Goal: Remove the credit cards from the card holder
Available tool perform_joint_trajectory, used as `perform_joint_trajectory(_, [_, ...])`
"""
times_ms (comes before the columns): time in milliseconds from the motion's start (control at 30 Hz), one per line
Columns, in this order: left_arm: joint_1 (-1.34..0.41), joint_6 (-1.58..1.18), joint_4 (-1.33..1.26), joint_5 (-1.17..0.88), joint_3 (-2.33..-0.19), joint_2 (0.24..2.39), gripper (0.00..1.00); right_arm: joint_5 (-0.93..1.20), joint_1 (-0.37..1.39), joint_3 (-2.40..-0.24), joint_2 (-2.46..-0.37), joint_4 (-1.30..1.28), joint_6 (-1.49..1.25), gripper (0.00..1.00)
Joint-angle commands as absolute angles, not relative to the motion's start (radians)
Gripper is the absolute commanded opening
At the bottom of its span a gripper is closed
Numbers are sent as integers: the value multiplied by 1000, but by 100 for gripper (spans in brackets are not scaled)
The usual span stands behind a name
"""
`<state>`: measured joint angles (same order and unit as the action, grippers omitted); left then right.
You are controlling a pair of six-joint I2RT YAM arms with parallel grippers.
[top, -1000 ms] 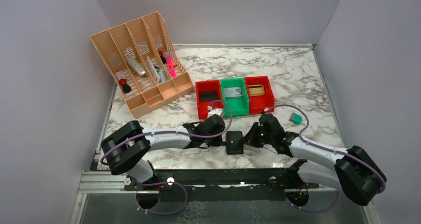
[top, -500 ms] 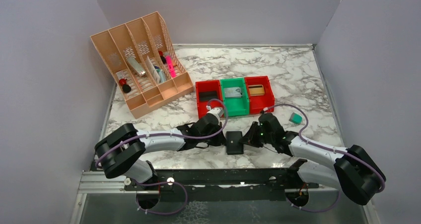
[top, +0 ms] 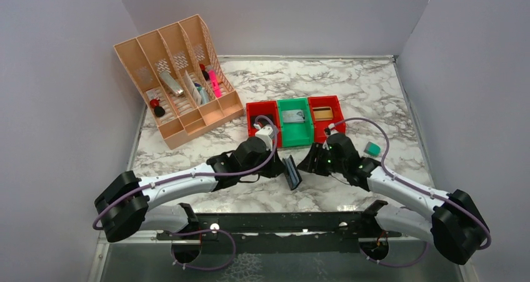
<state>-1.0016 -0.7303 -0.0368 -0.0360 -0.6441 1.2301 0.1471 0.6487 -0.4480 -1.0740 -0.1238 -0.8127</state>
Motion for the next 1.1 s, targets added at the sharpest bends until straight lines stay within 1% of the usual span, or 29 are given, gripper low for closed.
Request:
perform_joint_trajectory(0, [-999,-698,-31,-62,-677,1197,0,162,647,-454,-1008,-101,-747,51])
perform_joint_trajectory(167, [-999,-699,-25,-61,-678,1216,0,195,648,-462,-1002,-109,-763,51])
perform_joint_trajectory(333, [-999,-707,-14,-61,-674,1230,0,237,648,-474,-1090,-128,-761,46])
perform_joint_trajectory(533, [-999,-723,93,37,-657,1197,0,267,649,-479,-1126,-109,-759,42])
perform_joint_trajectory(667, [-999,-774,140,130,-591,1130,0,285,649,-475,-1121,-87,-759,43])
perform_joint_trajectory(833, [-999,-817,183,196,-514,1066,0,264,648,-488,-1147,-100,-760,46])
perform_joint_trajectory(1067, [-997,-833,185,217,-477,1064,0,325,649,-509,-1213,-75,-741,48])
